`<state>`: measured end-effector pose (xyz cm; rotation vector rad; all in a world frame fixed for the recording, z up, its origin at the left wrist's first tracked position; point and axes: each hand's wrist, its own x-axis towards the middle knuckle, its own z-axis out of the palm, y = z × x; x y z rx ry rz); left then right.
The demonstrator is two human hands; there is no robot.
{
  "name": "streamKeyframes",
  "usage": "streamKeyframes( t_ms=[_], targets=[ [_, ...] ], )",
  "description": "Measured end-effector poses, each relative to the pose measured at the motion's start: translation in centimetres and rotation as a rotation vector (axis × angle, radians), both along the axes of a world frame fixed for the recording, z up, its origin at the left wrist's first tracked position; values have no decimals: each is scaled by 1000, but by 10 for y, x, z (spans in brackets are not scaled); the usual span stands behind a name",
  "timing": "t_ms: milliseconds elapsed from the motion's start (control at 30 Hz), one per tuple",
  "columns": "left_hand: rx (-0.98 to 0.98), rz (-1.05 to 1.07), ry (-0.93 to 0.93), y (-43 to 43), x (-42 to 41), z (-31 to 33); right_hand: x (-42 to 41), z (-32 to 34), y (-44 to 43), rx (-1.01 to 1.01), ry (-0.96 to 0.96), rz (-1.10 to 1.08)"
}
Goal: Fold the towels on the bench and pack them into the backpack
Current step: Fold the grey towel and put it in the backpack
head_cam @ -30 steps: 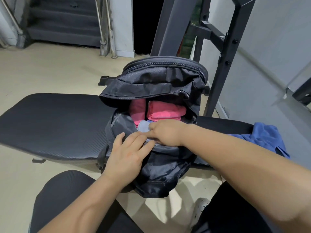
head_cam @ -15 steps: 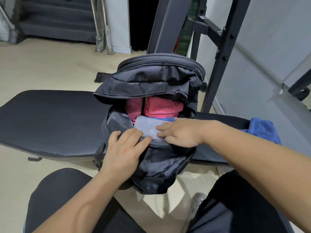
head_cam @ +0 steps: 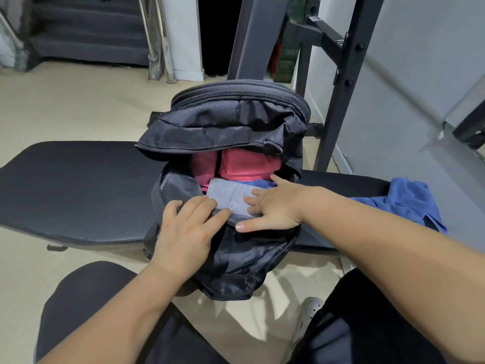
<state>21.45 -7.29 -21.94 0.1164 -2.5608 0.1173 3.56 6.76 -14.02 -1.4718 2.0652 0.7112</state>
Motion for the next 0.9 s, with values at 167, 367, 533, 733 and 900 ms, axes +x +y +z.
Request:
streamKeyframes(
  t_ms=[167,367,533,733,900],
  targets=[
    [28,27,27,0,-1,6,-7,6,9,-268,-85,-12],
    [30,40,21,-1,-2,8,-20,1,19,-429,17,31],
    [23,30,4,-1,-3,8,-19,-5,29,-356,-30,-74],
    [108,11,-13,10,-5,24,-20,-33,61,-948,23,-99],
    [175,-54,-97,43,-17,38,-19,-52,84,-1369,45,-378]
  ],
)
